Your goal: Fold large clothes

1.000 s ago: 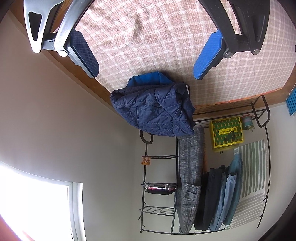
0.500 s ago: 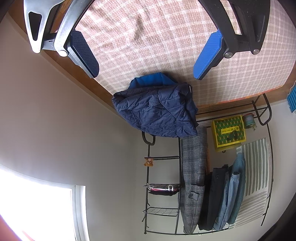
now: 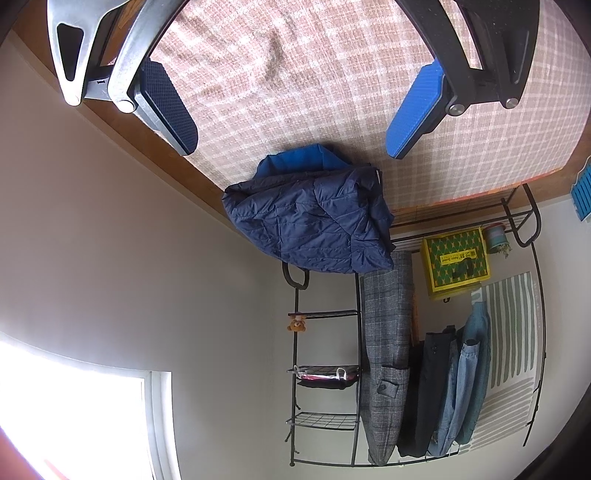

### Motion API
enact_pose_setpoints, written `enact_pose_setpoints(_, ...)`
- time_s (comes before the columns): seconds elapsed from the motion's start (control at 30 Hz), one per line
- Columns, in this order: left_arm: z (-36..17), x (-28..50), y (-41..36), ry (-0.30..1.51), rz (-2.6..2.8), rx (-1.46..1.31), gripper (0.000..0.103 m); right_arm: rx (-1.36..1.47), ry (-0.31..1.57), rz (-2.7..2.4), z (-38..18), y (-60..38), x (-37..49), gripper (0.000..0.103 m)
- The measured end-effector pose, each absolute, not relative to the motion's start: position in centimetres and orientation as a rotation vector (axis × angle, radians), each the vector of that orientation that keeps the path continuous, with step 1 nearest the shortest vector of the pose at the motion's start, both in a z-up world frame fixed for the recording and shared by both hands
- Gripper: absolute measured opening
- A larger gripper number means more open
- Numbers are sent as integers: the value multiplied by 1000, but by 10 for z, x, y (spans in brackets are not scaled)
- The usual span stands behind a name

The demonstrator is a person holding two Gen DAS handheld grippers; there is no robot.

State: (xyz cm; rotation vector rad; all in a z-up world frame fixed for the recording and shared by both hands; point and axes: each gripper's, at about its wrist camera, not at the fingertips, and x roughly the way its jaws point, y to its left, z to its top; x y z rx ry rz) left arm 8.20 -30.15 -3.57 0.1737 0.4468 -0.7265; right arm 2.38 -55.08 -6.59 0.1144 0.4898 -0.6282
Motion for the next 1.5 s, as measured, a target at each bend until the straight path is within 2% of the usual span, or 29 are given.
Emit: enact_pose_setpoints(1.5, -26, 80, -292, 407, -693, 155, 103, 107, 511, -617, -72, -546, 29, 103)
